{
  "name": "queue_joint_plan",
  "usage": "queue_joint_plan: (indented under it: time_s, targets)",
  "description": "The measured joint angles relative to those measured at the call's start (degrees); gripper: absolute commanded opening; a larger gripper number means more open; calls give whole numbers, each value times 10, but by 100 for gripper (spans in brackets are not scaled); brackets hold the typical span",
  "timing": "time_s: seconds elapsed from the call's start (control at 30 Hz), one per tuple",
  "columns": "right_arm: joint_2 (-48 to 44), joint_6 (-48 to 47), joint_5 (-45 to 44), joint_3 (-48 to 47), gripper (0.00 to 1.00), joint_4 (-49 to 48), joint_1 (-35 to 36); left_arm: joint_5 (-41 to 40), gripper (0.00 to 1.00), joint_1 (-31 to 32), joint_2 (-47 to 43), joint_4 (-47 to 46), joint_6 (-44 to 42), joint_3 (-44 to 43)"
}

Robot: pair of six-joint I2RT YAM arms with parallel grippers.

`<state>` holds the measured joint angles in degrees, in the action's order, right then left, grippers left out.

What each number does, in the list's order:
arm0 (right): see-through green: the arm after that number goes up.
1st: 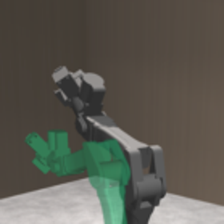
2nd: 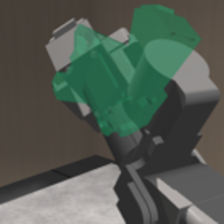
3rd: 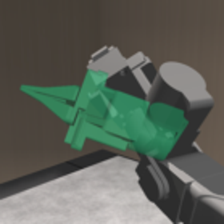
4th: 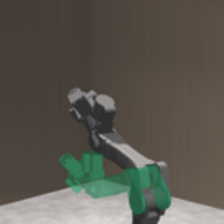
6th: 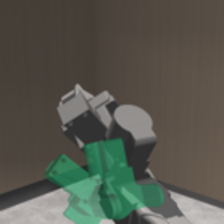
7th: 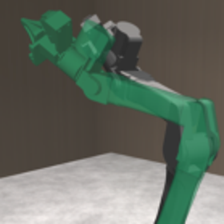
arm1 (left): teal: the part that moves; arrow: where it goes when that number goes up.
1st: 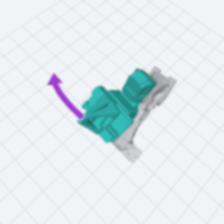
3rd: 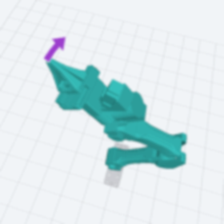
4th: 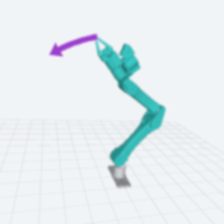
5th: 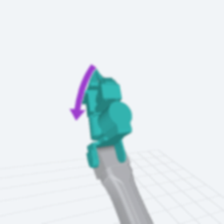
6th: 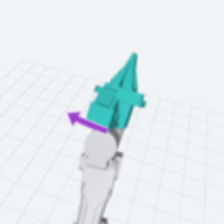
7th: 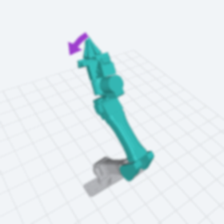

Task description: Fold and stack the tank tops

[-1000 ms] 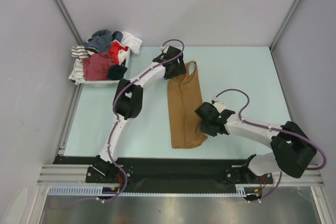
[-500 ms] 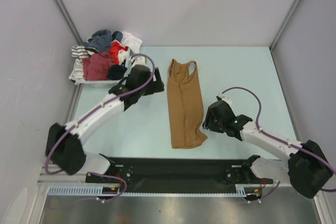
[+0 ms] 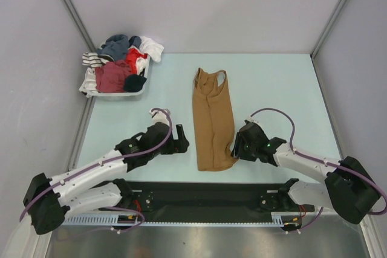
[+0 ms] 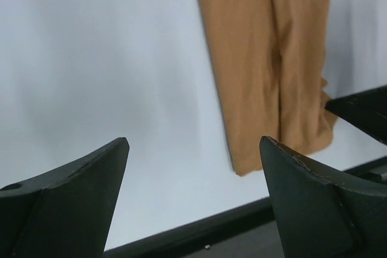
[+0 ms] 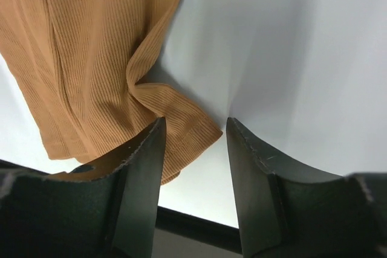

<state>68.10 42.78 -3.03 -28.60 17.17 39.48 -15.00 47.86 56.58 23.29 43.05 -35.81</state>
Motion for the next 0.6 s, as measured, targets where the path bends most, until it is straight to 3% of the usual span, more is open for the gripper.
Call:
queue_joint_plan:
  time_s: [0.2,0.33,0.4,0.47,0.6]
  targets:
    - [-3,37,-31,2,43,10,14,-14,96,57,-1,-4,42,17]
    - [-1,53,-45,2,13,20,19,-20,96,93,38,-7,64,21]
    - [-1,63,-58,2,4,31,27,-19,96,100,52,-10,71,22]
    - [-7,79,-77,2,3,48,42,-19,96,105,62,-16,80,22]
    - [-29,118,-112,1,11,107,89,-19,96,119,77,-18,92,22]
